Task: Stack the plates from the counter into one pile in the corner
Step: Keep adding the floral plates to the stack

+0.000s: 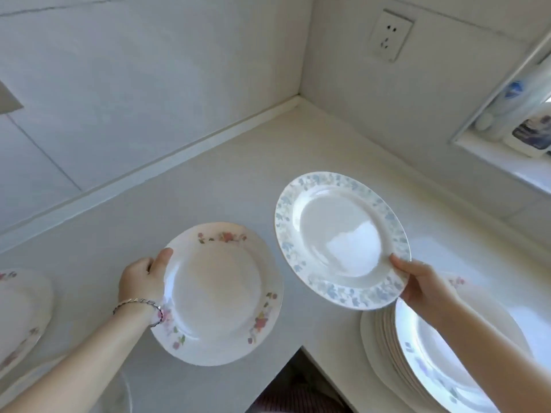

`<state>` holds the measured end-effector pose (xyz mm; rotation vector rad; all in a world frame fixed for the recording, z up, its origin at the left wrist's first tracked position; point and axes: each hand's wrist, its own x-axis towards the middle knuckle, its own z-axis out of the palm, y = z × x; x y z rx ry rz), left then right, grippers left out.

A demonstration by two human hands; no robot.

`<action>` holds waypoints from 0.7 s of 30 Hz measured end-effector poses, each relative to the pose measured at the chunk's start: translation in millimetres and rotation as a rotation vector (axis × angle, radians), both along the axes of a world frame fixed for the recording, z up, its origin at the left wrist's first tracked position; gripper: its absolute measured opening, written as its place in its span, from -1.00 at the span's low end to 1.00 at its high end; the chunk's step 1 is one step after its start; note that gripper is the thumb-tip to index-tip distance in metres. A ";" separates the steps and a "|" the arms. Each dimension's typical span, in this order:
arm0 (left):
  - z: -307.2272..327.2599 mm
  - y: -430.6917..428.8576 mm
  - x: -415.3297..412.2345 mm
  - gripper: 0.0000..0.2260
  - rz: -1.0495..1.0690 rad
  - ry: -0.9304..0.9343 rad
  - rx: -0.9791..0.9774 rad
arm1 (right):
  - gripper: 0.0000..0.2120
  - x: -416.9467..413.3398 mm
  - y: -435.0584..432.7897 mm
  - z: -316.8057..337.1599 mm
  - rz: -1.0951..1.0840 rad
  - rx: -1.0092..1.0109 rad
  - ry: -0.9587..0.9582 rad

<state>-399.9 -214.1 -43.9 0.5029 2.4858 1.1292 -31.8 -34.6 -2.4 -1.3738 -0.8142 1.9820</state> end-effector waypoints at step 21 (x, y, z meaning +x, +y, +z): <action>23.4 153.3 205.4 -0.49 0.019 -0.152 0.134 | -0.88 236.0 -87.6 -36.0 -0.380 -0.030 -0.325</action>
